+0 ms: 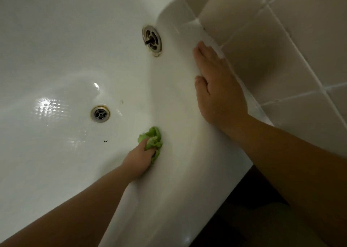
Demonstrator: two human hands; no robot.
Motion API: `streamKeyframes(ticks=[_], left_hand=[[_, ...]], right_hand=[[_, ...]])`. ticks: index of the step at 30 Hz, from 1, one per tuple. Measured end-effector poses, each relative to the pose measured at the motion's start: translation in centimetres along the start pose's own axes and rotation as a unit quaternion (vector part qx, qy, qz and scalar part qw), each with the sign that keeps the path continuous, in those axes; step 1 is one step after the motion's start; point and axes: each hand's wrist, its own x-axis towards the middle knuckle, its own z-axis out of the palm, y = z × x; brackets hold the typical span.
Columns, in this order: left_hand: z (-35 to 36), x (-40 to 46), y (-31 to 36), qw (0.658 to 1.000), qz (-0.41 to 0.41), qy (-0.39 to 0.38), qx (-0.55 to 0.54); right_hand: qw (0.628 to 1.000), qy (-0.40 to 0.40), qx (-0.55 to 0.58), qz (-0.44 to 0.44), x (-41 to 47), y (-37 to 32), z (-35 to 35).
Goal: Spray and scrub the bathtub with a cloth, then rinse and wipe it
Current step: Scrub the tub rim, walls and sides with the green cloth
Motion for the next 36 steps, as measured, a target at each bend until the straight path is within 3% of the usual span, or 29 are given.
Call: streamKeyframes(ticks=[8,15,22,31,36], left_hand=[[-0.1,-8.1,9.7,0.973,0.170,0.001,-0.158],[-0.6,-8.7,4.8,0.998,0.059,-0.032,0.007],[-0.3,-9.6,4.3,0.987,0.152,-0.042,-0.037],[-0.8,0.6,-5.5,0.995,-0.029,-0.018,0.089],[-1.3,-0.8,-5.9,0.993,-0.033,-0.010,0.116]], right_hand=[[0.997,0.003,0.040,0.061,-5.9,0.1,-0.2],[0.994,-0.025,0.017,0.105,-9.0,-1.7,-0.4],[0.994,-0.062,-0.031,0.089,-10.5,-3.1,-0.2],[0.995,-0.035,-0.033,0.087,-10.4,-2.9,0.5],[0.996,-0.034,-0.026,0.083,-10.2,-3.3,0.2]])
